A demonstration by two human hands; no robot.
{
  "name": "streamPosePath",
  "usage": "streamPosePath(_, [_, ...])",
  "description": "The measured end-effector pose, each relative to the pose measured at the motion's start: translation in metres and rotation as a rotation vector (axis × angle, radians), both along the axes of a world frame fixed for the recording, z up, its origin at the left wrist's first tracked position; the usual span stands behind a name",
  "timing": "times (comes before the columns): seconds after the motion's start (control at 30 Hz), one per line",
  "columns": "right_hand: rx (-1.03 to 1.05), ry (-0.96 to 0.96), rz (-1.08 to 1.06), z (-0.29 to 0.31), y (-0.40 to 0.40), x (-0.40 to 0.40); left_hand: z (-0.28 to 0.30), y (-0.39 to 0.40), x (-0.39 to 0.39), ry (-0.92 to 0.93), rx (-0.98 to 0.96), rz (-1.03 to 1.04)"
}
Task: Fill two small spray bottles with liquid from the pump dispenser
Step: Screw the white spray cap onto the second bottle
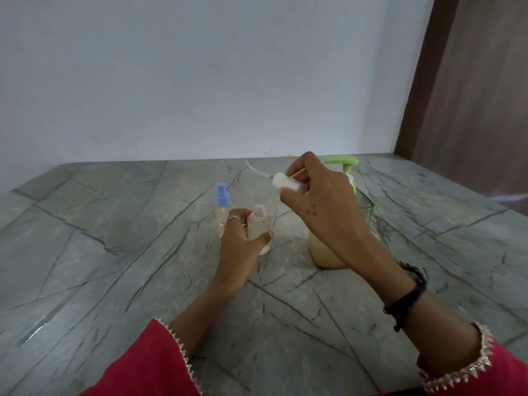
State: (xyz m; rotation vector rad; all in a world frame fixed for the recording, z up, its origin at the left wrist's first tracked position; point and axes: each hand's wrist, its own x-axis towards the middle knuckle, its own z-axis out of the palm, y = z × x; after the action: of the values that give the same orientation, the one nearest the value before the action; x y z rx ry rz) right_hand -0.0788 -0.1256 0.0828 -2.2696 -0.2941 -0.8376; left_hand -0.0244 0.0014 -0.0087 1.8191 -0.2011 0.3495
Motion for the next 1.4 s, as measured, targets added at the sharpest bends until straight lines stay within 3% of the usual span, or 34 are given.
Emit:
streamPosePath(0.37, [0.077, 0.036, -0.018, 0.011, -0.01, -0.002, 0.002, 0.0, -0.001, 0.017, 0.01, 0.0])
streamPosePath(0.7, [0.039, -0.115, -0.084, 0.015, -0.004, -0.002, 0.004, 0.0, -0.003, 0.023, -0.005, -0.009])
streamPosePath(1.1, [-0.162, -0.043, -0.057, 0.017, 0.014, 0.01, 0.008, -0.003, -0.005, 0.052, -0.019, -0.002])
streamPosePath(1.4, [-0.201, -0.158, -0.122, 0.036, 0.02, 0.002, 0.006, -0.001, -0.004, 0.037, -0.014, -0.016])
